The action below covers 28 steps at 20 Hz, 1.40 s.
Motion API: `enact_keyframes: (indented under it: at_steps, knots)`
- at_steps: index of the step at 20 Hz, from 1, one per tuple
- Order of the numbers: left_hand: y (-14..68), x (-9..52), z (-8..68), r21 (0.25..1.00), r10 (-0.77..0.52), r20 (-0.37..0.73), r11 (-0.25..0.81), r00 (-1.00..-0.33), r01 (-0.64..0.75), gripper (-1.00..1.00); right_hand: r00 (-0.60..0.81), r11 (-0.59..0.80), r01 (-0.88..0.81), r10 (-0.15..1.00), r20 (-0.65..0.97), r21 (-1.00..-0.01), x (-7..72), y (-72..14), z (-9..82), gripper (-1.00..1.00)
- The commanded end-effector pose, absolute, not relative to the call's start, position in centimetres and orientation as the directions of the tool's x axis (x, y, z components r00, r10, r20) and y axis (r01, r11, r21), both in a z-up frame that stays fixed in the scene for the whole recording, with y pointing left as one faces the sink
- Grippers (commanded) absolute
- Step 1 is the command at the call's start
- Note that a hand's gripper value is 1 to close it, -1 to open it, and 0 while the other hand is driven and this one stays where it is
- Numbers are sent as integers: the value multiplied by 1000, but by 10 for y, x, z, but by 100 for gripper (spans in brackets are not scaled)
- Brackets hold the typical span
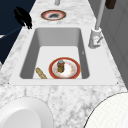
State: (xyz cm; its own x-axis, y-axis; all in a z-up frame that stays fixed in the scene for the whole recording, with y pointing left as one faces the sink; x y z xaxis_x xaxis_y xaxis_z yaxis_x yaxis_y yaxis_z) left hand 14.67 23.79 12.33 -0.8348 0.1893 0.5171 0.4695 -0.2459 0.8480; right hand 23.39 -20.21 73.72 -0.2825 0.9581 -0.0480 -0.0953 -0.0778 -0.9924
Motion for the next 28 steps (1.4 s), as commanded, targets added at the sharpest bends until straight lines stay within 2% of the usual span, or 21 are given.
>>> enact_keyframes:
  at_steps: [1,17,28]
  knots:
    - [238,147,123,848,189,517,-246,-835,470,0,-387,-91,-146,922,-28,-985,234,-202,729,-100]
    - [238,147,123,848,189,517,-246,-835,470,0,-502,-151,-366,863,58,-918,279,-223,758,-100]
    - [238,147,123,848,189,517,-246,-835,470,0,-466,-174,-454,882,67,-874,356,-222,715,-100]
